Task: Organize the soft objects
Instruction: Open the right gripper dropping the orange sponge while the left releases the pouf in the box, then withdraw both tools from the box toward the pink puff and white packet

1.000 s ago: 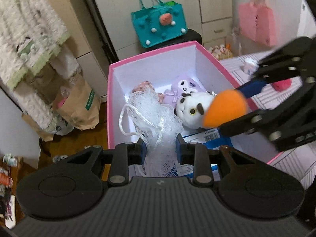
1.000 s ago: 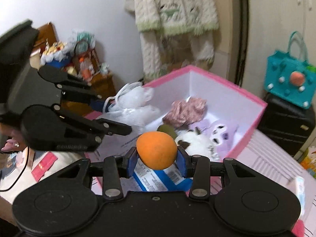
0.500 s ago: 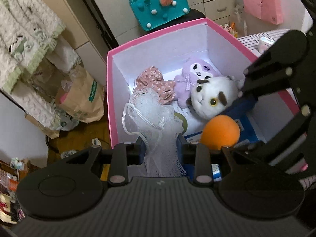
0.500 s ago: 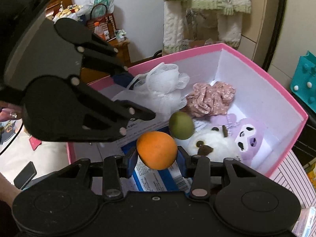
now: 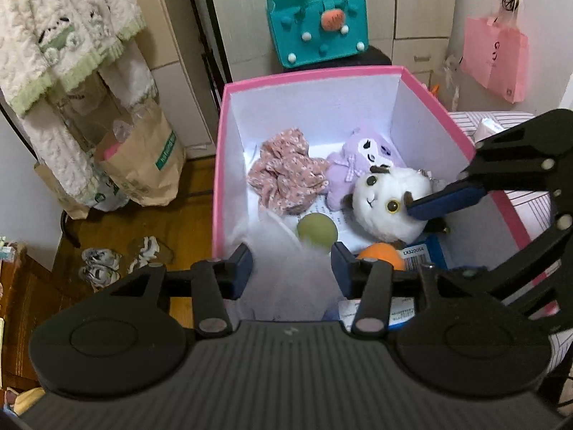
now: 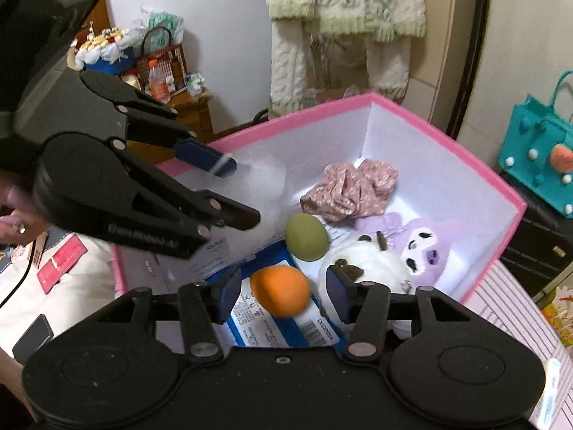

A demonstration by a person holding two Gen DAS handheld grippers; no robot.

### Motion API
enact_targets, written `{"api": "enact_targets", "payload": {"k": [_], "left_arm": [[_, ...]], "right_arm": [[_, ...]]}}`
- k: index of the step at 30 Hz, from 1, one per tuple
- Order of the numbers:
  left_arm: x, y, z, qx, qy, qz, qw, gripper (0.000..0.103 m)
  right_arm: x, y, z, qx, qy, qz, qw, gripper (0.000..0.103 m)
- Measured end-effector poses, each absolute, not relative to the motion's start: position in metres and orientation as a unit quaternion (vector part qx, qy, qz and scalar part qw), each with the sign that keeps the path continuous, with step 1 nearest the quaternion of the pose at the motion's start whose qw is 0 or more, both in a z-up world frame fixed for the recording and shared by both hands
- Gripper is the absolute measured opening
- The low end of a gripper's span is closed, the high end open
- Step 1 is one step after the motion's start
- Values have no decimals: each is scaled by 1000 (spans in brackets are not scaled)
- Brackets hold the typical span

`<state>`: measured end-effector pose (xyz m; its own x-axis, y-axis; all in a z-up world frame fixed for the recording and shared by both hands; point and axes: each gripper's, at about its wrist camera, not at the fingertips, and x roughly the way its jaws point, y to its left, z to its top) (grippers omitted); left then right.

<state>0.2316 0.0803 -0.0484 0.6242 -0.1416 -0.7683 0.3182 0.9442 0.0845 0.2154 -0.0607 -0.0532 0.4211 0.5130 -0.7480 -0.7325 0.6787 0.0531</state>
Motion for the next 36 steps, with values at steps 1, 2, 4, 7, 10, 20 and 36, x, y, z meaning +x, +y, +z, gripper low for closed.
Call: {"api": "enact_targets", "payload": {"k": [1, 2, 4, 7, 10, 20, 36], "left_arm": [[230, 82, -46, 107, 410, -129, 896, 48], [226, 84, -43, 107, 406, -130, 898, 48], [221, 87, -39, 104, 403, -130, 900, 48], [212, 92, -32, 99, 398, -129, 903, 48], [203, 95, -23, 94, 396, -131, 904, 48], [163, 84, 13, 114, 396, -165, 896, 52], [85, 45, 41, 144, 385, -249, 877, 61]], "right_arm": [[212, -64, -50, -139, 382, 372, 834, 59], [208, -68, -46, -135, 378, 369, 838, 59], [201, -76, -39, -128, 371, 362, 845, 59], [188, -87, -30, -115, 364, 355, 854, 59], [177, -97, -21, -107, 360, 351, 858, 59], [127, -115, 6, -117, 342, 348, 865, 59], [44, -165, 38, -98, 326, 322, 883, 60]]}}
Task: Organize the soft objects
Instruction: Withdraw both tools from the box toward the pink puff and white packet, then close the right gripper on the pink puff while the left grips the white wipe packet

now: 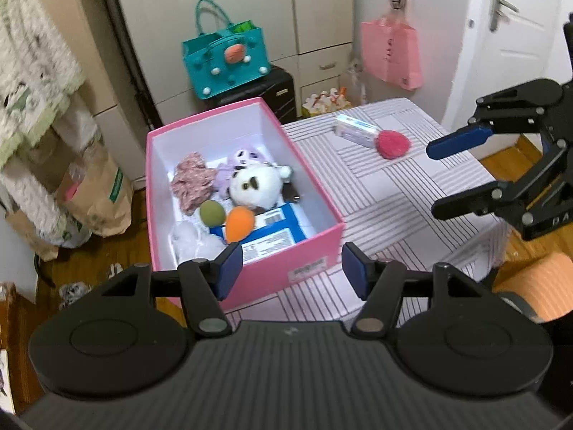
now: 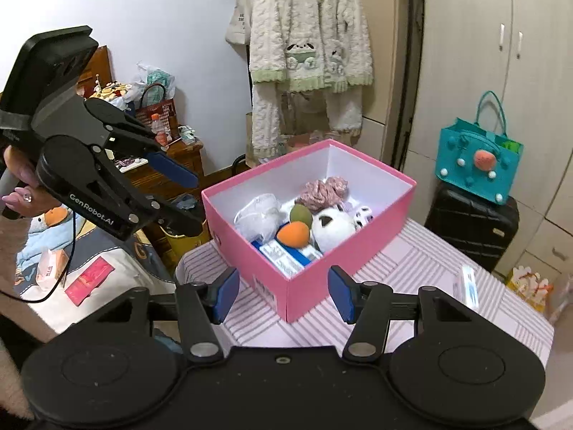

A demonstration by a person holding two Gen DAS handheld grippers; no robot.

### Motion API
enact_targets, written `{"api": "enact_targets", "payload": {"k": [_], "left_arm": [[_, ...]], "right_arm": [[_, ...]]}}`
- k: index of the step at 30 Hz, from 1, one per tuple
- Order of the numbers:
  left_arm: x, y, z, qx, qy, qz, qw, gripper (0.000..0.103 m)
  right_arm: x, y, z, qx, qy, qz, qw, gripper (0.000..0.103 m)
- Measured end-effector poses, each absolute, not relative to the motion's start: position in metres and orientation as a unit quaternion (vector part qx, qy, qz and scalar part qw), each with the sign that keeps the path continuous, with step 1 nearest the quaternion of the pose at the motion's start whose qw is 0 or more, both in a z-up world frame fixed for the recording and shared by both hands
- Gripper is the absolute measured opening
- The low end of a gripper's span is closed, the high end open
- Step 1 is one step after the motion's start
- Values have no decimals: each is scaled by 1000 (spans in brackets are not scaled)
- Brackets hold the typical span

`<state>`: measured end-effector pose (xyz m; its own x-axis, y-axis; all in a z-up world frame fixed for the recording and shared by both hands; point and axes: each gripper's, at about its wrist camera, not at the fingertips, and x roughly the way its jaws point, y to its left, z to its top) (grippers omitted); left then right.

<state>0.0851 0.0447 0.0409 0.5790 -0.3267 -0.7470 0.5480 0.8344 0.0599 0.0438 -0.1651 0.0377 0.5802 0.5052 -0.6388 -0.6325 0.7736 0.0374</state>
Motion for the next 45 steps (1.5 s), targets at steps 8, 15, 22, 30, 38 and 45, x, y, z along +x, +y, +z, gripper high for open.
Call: {"api": "enact_targets", "payload": {"k": [8, 15, 22, 30, 38, 45], "left_arm": [[65, 17, 40, 167, 386, -290, 860, 63], [68, -11, 32, 168, 394, -321, 844, 63], [83, -41, 19, 148, 412, -344, 831, 63], [105, -78, 1, 110, 392, -363, 838, 63], [141, -115, -14, 63, 356, -349, 865, 63], [164, -151, -36, 43, 336, -316, 886, 63]], "right_arm": [[23, -196, 32, -76, 337, 292, 892, 63], [18, -225, 19, -55, 348, 267, 897, 64], [22, -251, -3, -47, 366, 255, 894, 65], [42, -283, -35, -34, 356, 239, 903, 66], [77, -311, -69, -27, 328, 211, 921, 69], [110, -320, -97, -40, 303, 204, 930, 72]]}}
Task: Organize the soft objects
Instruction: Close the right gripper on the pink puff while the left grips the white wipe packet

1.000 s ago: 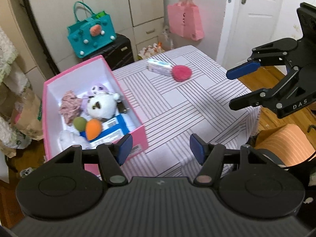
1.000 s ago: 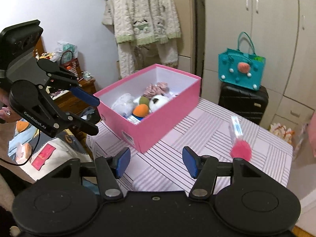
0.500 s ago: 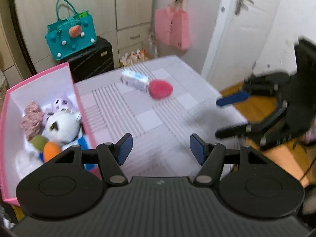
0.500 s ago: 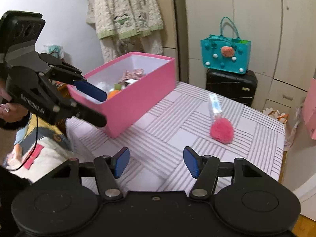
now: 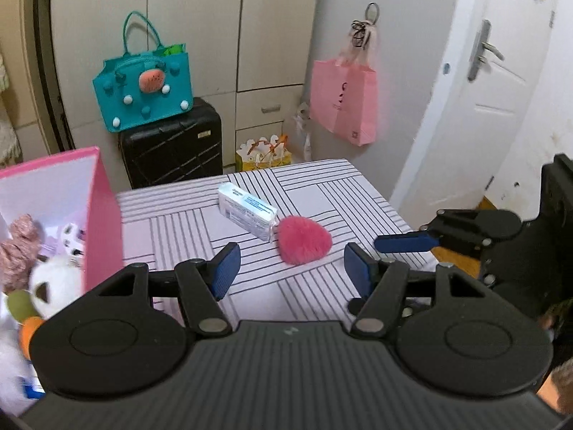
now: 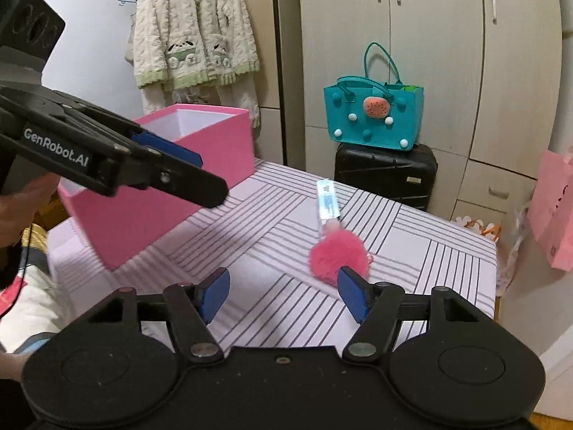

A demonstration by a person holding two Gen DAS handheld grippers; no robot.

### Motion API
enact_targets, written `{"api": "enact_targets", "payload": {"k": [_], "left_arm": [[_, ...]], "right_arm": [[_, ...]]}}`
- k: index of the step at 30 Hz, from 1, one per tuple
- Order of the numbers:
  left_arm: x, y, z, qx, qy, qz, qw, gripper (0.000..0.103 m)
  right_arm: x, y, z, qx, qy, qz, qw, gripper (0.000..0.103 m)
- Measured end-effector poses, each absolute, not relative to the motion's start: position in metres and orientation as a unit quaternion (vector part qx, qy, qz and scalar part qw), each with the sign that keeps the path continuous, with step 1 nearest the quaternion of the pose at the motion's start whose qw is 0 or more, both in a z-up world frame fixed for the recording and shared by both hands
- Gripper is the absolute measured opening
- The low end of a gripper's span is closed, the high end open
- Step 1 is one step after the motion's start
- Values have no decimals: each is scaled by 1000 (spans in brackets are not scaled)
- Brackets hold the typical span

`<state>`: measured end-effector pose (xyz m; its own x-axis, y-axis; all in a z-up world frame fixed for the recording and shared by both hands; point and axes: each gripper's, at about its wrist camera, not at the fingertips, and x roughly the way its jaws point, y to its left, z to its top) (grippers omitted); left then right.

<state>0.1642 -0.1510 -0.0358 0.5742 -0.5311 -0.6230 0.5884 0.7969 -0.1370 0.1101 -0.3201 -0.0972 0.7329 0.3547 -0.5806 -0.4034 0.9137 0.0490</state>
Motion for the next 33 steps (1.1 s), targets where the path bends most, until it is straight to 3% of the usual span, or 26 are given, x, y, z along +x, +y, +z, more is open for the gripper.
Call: {"api": "enact_targets", "payload": {"k": [8, 25, 29, 33], "left_arm": [[202, -177, -68, 1, 343, -271, 899, 63], [286, -219, -111, -45, 370, -171, 912, 59], [289, -215, -118, -39, 369, -156, 915, 54], [284, -207, -120, -48, 366, -160, 916, 47]], "right_arm": [[150, -332, -130, -31, 296, 183, 937, 77], [192, -332, -161, -14, 329, 178, 927, 77], [188, -339, -159, -3, 332, 186, 925, 54], [183, -346, -157, -6, 329, 169, 929, 52]]}}
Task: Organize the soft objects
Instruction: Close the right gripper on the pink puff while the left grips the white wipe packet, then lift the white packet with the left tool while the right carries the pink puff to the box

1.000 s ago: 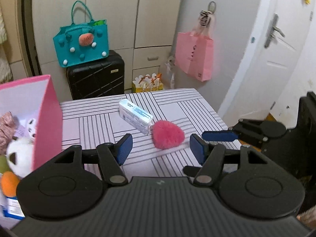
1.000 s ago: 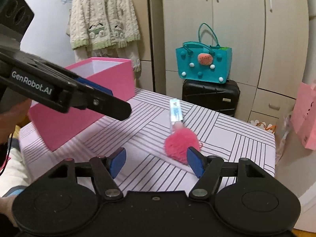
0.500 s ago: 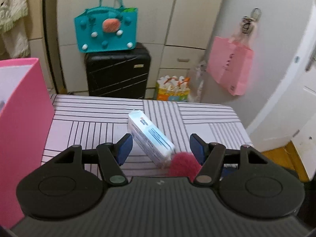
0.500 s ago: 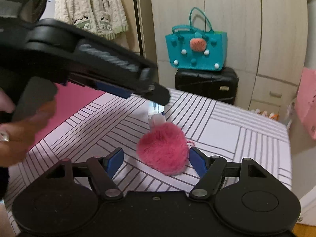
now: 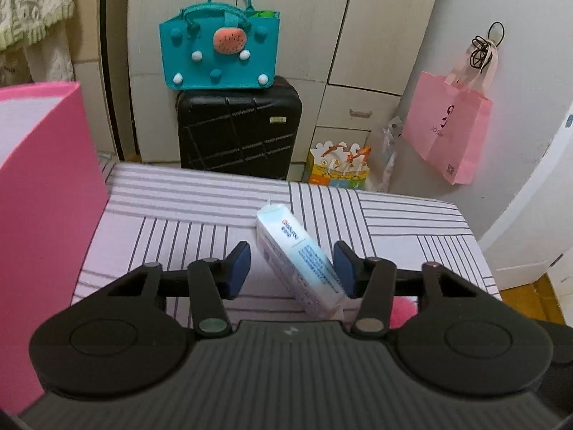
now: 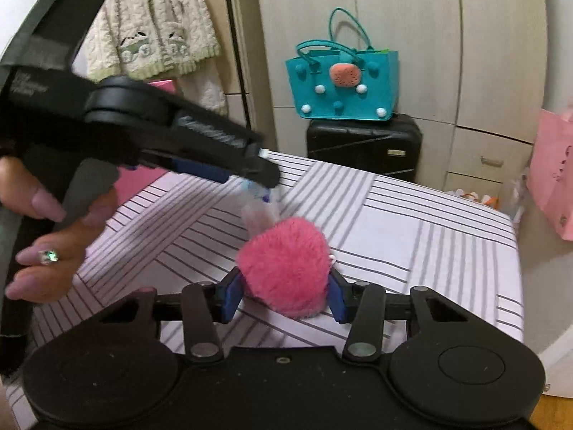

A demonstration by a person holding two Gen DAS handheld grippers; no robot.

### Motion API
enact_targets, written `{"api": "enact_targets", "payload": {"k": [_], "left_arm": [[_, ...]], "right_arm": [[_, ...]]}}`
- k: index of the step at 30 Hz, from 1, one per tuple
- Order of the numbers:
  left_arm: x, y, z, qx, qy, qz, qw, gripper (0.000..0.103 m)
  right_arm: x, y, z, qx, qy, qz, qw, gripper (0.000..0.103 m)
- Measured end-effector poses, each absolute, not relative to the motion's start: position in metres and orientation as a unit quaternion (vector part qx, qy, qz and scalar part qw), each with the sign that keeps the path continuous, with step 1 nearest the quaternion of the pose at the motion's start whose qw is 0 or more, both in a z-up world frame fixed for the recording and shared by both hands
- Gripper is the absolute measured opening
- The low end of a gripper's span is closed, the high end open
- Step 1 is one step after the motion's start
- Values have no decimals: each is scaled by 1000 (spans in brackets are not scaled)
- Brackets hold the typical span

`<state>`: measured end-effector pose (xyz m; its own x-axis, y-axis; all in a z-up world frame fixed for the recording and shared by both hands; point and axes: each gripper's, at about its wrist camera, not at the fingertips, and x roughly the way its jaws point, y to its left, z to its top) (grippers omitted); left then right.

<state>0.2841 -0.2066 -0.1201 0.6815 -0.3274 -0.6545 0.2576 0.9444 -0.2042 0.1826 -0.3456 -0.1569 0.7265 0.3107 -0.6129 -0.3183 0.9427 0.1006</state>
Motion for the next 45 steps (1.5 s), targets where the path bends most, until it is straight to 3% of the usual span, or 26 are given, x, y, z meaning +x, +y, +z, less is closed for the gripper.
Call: {"api": "enact_targets", "payload": {"k": [6, 11, 16, 24, 26, 30, 37, 39, 41, 45], "left_arm": [[288, -193, -124, -95, 386, -167, 902, 44], [289, -189, -126, -125, 395, -178, 892, 27], [283, -184, -127, -132, 402, -167, 891, 26], [291, -165, -140, -180, 438, -137, 870, 33], [291, -166, -141, -177, 437, -136, 871, 43], [290, -177, -136, -141, 431, -130, 882, 58], [285, -212, -135, -16, 416, -120, 902, 62], [284, -216, -136, 0, 409, -111, 906, 60], [281, -218, -137, 11, 400, -104, 911, 45], [278, -217, -136, 29, 387, -102, 916, 40]], "right_arm": [[182, -348, -158, -7, 331, 162, 930, 52], [181, -348, -160, -4, 327, 158, 932, 52], [180, -348, -160, -4, 328, 153, 932, 52], [181, -345, -158, -19, 328, 151, 932, 51], [181, -345, -158, -17, 328, 151, 932, 51], [180, -344, -159, -19, 327, 149, 933, 51], [181, -344, -159, -22, 327, 150, 933, 51], [181, -344, -159, -20, 327, 149, 933, 51], [180, -344, -159, -18, 327, 147, 933, 51], [177, -345, -159, -11, 328, 142, 934, 51]]}}
